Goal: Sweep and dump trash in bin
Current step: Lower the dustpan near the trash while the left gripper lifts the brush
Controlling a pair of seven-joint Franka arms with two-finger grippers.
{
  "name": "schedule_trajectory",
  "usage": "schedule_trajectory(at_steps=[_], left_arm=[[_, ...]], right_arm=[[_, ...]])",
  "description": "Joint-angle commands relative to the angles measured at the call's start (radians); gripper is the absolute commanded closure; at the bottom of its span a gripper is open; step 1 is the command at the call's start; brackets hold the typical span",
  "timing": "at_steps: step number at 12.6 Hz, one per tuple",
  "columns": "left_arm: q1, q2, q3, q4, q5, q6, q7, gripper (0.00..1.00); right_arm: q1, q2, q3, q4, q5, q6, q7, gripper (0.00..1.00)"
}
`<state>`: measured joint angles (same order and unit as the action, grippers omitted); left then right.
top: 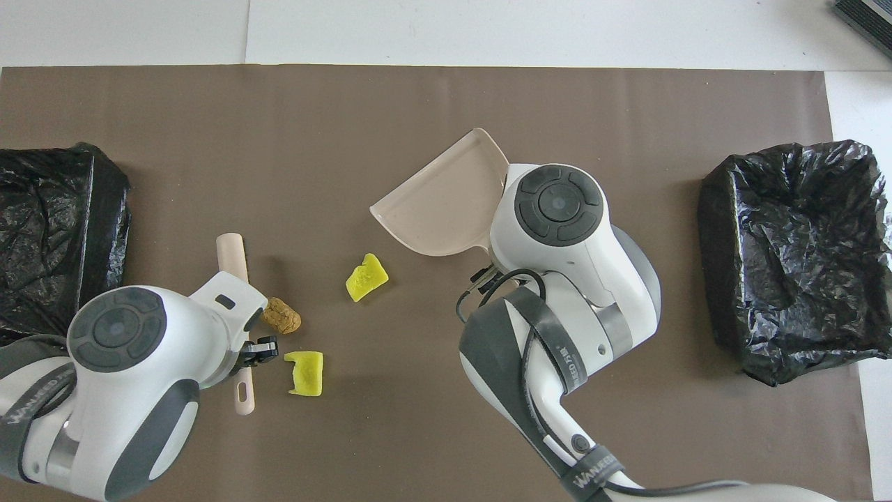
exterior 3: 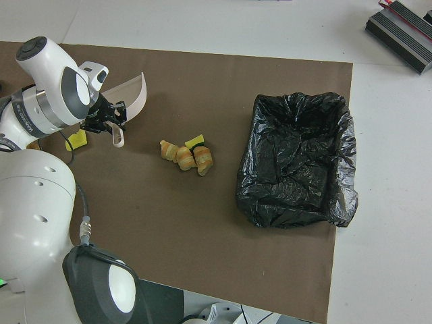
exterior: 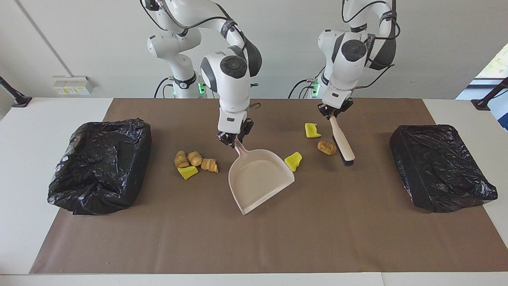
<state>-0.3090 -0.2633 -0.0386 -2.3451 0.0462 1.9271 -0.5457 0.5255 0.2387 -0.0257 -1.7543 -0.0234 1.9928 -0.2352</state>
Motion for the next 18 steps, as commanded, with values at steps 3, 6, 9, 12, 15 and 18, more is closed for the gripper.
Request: schedule_trajectory(at_steps=[3, 6, 9, 12, 15, 18], left_arm=[[0.082, -0.016, -0.017, -0.042, 0.012, -0.007, 0.061, 1.00], [0.053, 0.009, -0.020, -0.109, -0.006, 0.076, 0.059, 1.00], [-0.001, 0.055, -0.020, -0.111, -0.097, 0.185, 0.064, 1.00], [-0.086, 0.137, -0.021, -0.085, -0.153, 0.286, 0.073, 1.00], [-0.172, 0.168, -0.023, -0.072, -0.219, 0.339, 0.076, 1.00], [-0.277, 0.179, -0.026, -0.030, -0.310, 0.340, 0.073, 1.00]], right_arm=[[-0.039, -0.022, 0.004, -0.099, -0.012, 0.081, -0.514, 1.00], [-0.038, -0.028, 0.004, -0.143, -0.012, 0.106, -0.679, 1.00], [-0.013, -0.038, 0.003, -0.180, -0.018, 0.119, -0.724, 1.00], [-0.001, -0.029, 0.003, -0.183, -0.027, 0.126, -0.701, 1.00], [0.027, -0.013, 0.003, -0.205, -0.072, 0.170, -0.621, 1.00], [0.025, -0.010, 0.003, -0.203, -0.072, 0.170, -0.618, 1.00]])
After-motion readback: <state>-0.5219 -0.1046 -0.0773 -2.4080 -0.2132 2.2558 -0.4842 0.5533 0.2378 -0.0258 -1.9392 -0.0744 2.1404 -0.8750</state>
